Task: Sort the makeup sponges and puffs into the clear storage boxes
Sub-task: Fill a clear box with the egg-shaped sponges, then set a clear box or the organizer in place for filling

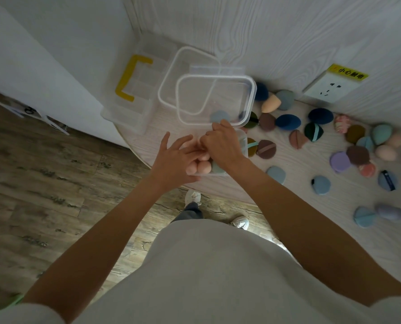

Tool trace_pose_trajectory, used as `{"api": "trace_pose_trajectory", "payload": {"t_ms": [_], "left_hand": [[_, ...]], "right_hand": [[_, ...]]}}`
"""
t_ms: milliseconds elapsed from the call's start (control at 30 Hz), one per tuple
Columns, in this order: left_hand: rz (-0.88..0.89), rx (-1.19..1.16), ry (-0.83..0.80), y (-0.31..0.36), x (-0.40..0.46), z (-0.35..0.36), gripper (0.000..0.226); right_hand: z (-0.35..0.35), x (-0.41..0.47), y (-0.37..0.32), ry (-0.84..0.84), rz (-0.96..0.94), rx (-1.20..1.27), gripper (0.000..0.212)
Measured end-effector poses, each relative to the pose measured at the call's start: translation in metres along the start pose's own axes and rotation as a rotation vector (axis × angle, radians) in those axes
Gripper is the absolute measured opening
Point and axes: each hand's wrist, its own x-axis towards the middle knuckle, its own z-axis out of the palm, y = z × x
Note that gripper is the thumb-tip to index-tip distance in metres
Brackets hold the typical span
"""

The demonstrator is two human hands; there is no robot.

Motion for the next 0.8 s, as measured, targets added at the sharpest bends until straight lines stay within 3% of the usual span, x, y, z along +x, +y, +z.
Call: {"api": "trace_pose_trajectory", "payload": {"t_ms": [167, 267, 333, 400, 467, 533, 667, 800], "left_hand": [[0.011, 0.013, -0.014, -0.002, 0.0, 0.002, 0.073], [0.039, -0.015, -0.054, -0.008, 0.0, 0.004, 0.075], [0.02, -0.158, -0.012, -0.009, 0.002, -0.003, 0.068], [-0.096, -0.379, 0.142, -0.01, 0.008, -0.018, 0.049], [-0.268, -0.529, 0.341, -0.014, 0.018, -0.032, 0.035], [-0.423, -0.632, 0.47, -0.023, 0.031, -0.041, 0.037], [-0.657, -0.915, 0.377, -0.028, 0.062, -0.055, 0.05], [-0.681, -1.059, 0.326, -0.017, 0.061, -0.064, 0.032]], "right_hand": [[0.014, -0.015, 0.014, 0.273, 0.078, 0.333, 0.006], [0.013, -0.029, 0.025, 0.472, 0.255, 0.596, 0.016], [0.005, -0.039, 0.038, 0.562, 0.439, 0.729, 0.018], [0.001, -0.046, 0.052, 0.619, 0.624, 0.88, 0.021], [-0.007, -0.045, 0.064, 0.546, 0.758, 1.126, 0.03], [-0.018, -0.039, 0.074, 0.412, 0.798, 1.363, 0.042], [-0.035, -0.028, 0.082, 0.204, 0.73, 1.742, 0.055], [-0.037, -0.031, 0.081, 0.256, 0.79, 1.736, 0.047]]}}
